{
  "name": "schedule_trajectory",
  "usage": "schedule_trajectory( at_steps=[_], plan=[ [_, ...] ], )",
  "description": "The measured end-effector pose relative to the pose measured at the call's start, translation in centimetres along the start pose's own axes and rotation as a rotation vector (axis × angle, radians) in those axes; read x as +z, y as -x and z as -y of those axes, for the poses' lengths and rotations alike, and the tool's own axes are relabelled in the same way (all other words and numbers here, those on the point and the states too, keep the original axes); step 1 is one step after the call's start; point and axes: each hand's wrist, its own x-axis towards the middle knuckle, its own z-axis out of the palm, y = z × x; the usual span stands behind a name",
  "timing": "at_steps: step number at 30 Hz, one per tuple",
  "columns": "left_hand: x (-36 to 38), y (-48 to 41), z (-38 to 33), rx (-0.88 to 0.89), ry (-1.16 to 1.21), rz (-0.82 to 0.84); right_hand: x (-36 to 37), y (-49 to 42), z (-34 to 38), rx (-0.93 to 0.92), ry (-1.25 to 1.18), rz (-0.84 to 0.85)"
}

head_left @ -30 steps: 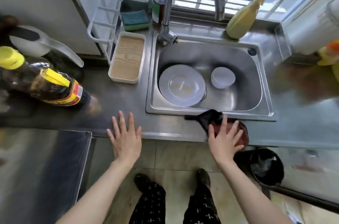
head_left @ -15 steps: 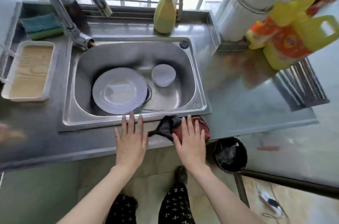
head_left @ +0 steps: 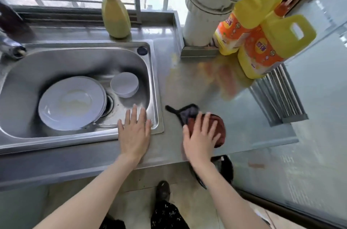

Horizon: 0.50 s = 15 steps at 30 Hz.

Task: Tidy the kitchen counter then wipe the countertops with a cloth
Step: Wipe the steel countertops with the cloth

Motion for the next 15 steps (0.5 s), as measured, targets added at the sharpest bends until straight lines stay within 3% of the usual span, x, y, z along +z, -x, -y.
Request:
schedule_trajectory(
  at_steps=[2,5,7,9,11,13,15],
  plan=[
    [0.2,-0.9,-0.3,-0.030,-0.013,-0.008,0.9,1.1,1.1,-0.337,0.090,-0.010],
    [0.6,-1.7,-0.5,-0.062,-0.067,0.015,0.6,-1.8,-0.2,-0.552,0.162,0.033],
    [0.4,-2.1,-0.7,-0.056,-0.078,0.019,-0.2,-5.6,-1.0,-0.524,0.191,0.000],
    [0.4,-2.3,-0.6,-0.034,-0.068,0.015,-1.3,-9.9,-0.3,-0.371,0.123,-0.070],
    [0.3,-2.4,-0.5,-0.028,-0.071,-0.010,-1.8,-12.0,1.6,-0.214,0.030,-0.014],
    [0.2,-2.3,-0.5,-0.031,-0.070,-0.032,-1.3,-11.0,3.2,-0.291,0.036,-0.016],
    [0.0,-2.2,-0.6,-0.028,-0.068,-0.037,-0.3,-8.8,3.8,-0.527,0.139,-0.054]
  ],
)
